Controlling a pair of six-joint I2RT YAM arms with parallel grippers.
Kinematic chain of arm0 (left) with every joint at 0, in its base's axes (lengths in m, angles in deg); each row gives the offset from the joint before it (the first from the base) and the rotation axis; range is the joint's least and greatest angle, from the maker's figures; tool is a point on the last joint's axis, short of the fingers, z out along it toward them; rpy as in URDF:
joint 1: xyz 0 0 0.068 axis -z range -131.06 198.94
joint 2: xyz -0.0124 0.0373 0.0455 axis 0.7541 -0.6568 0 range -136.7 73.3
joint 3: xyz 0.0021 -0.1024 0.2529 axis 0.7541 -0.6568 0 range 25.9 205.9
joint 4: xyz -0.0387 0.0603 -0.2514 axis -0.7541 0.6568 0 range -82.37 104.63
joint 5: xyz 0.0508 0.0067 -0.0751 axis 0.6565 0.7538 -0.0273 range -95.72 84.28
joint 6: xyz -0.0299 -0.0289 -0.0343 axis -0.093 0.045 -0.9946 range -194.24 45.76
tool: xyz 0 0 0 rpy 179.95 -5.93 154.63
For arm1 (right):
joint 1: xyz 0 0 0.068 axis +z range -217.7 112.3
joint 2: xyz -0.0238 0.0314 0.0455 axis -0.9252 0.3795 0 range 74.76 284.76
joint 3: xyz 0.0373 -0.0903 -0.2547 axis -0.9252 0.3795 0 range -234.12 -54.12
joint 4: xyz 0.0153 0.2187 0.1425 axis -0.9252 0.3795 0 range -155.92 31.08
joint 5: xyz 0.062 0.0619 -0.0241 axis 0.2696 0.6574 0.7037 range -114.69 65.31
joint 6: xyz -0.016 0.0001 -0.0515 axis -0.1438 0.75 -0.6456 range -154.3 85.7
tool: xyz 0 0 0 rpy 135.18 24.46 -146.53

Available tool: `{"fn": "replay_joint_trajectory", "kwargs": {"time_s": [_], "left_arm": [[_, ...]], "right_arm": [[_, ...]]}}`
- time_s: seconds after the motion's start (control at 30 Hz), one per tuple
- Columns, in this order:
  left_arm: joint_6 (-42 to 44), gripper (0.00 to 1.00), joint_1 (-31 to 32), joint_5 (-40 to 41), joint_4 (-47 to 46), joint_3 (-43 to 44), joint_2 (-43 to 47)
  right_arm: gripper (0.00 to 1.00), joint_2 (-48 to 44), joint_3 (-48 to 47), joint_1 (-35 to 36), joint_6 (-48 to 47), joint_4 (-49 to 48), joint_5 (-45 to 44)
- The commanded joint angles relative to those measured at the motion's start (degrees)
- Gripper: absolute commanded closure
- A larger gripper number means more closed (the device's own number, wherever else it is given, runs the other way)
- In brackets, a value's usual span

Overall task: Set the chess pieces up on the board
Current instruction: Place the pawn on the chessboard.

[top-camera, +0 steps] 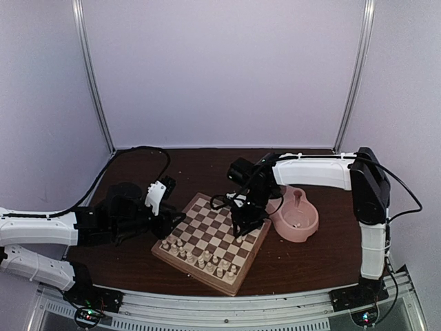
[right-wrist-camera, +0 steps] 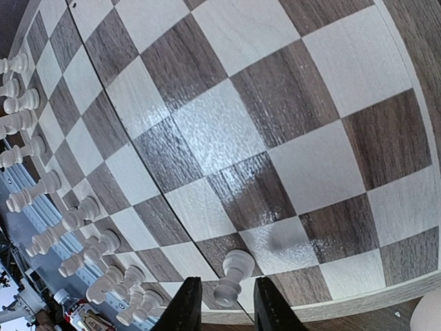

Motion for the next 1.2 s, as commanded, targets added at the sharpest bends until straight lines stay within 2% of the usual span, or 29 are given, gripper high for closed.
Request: {"fn": "replay_joint_trajectory", "kwargs": {"time_s": [0.0,0.13,0.23,0.43,0.6,0.7,0.9,1.1,1.17], "left_arm": [[0.50,0.60,-0.38,0.71,-0.90,-0.19,0.35],[1.12,0.59,-0.36,-0.76,-1.14,-0.06,-0.36],[1.71,0.59,-0.36,-2.42,-1.28,0.43,-1.85],[2.97,0.57,-0.23,-5.20,-1.05,2.09,-6.08],[3.88,0.56,0.48,-5.58,-0.13,3.06,-6.44],[3.58,0.55,1.09,-4.96,0.25,4.93,-6.32],[0.91,0.55,2.60,-6.84,-0.39,12.40,-11.45],[-0.07,0.55,2.89,-7.37,-2.22,18.88,-23.35],[0.29,0.56,3.61,-7.82,-0.18,23.75,-26.81]], "right_arm": [[0.70,0.84,-2.49,0.07,-0.02,1.37,-1.95],[0.65,-1.71,-1.16,0.32,-1.26,0.64,-4.72],[0.64,-6.05,2.77,0.48,-3.53,-3.38,-6.70],[0.66,-17.70,16.92,0.50,-7.14,-19.75,-13.55],[0.63,-26.63,32.35,0.51,-7.63,-39.72,-18.91],[0.63,-29.28,37.56,0.51,-6.30,-48.85,-22.64],[0.65,-32.68,42.18,0.49,-4.52,-53.95,-27.91],[0.65,-38.52,48.10,0.51,-2.68,-56.01,-36.59],[0.65,-40.06,49.37,0.51,-2.03,-57.75,-39.32]]}}
